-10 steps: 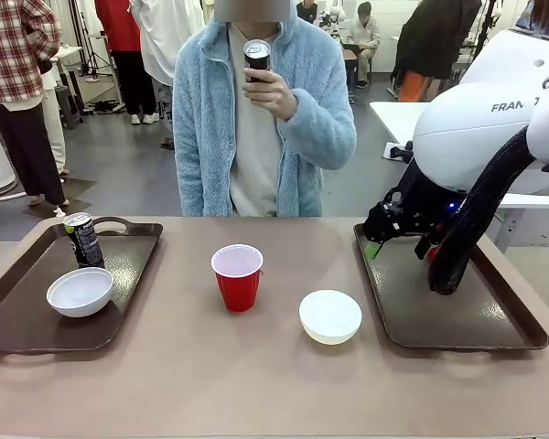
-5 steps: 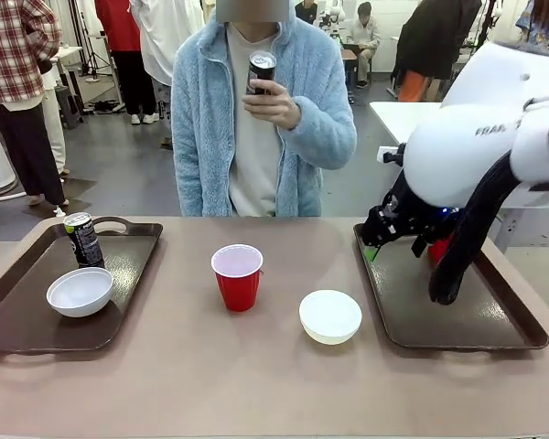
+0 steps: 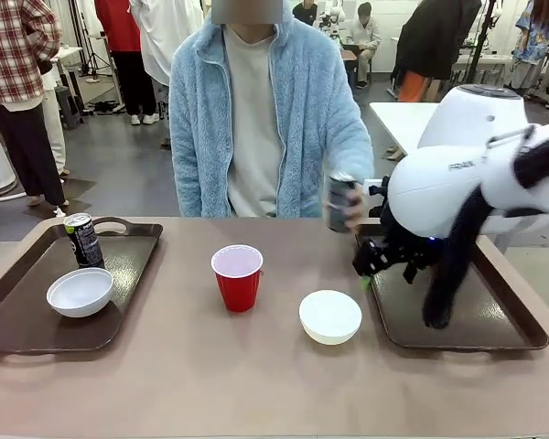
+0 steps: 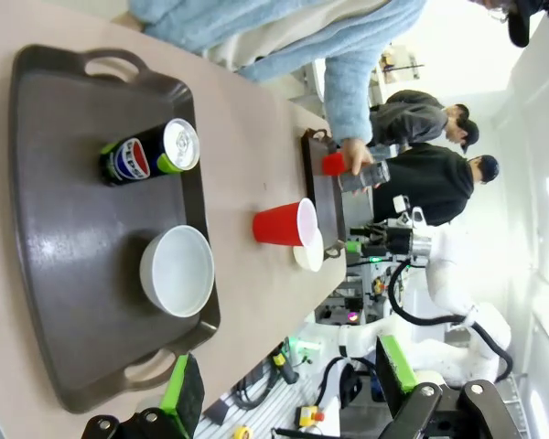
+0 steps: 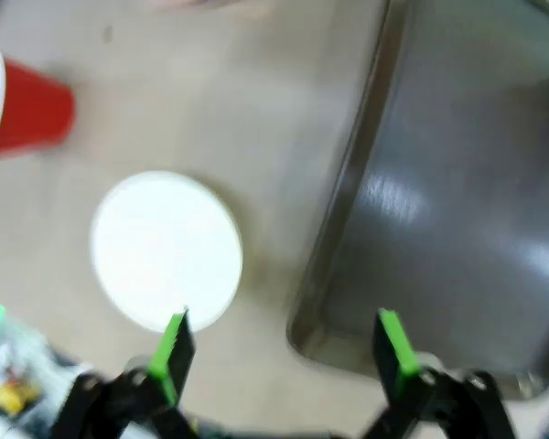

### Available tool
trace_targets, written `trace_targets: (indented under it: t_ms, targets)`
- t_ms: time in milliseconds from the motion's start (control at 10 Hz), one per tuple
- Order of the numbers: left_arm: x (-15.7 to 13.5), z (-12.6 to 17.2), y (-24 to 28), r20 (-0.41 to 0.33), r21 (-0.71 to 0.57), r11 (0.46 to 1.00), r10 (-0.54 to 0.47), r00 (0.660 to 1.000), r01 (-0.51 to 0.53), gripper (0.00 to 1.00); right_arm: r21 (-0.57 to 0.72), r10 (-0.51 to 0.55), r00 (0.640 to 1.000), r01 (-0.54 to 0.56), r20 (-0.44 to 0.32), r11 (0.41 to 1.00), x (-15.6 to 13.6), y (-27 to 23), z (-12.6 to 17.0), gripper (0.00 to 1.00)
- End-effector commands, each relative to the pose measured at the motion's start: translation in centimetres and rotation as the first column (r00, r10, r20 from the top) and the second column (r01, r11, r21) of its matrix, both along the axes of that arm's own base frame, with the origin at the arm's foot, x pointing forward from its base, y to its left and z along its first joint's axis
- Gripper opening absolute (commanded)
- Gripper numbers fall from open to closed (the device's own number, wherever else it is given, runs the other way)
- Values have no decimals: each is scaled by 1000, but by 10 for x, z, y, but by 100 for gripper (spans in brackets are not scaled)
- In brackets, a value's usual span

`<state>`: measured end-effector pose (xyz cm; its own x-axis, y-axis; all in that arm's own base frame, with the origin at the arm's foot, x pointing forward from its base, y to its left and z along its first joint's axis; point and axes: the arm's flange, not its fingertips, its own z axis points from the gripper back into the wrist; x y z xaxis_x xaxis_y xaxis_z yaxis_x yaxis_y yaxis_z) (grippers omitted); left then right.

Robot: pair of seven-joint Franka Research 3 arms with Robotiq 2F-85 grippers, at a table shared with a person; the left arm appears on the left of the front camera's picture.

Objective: Prepare tableware on both trays.
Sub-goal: Pick up a Picnic Bowl from the table and place it on a Handle tray.

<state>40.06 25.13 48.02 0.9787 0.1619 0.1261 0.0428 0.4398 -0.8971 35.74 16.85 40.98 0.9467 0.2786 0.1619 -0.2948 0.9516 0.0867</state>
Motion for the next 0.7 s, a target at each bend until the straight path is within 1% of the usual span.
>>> trace_targets:
  t_ms: [0,100,200,300,400,600]
  targets:
    - [-1,2,1,5,0,1000,2,1000,-2,100,-57,51,998,-53,-42,997,-118,-29,63,100]
    - [-1,2,1,5,0,1000,2,1000,-2,100,-71,35,998,-39,-49,997,-137,-37,71,100]
    - [-1,2,1,5,0,1000,2,1000,-2,100,-84,42,997,-47,-59,995,-144,-37,69,100]
    - [-1,2,1,5,0,1000,2,1000,-2,100,-67,54,994,-61,-95,996,-141,-37,61,100]
    - [-1,2,1,5,0,1000,2,1000,-2,100,-43,47,993,-52,-106,998,-135,-38,56,100]
    - [-1,2,1,5,0,1000,2,1000,-2,100,-6,28,995,-29,-98,1000,-130,-42,51,100]
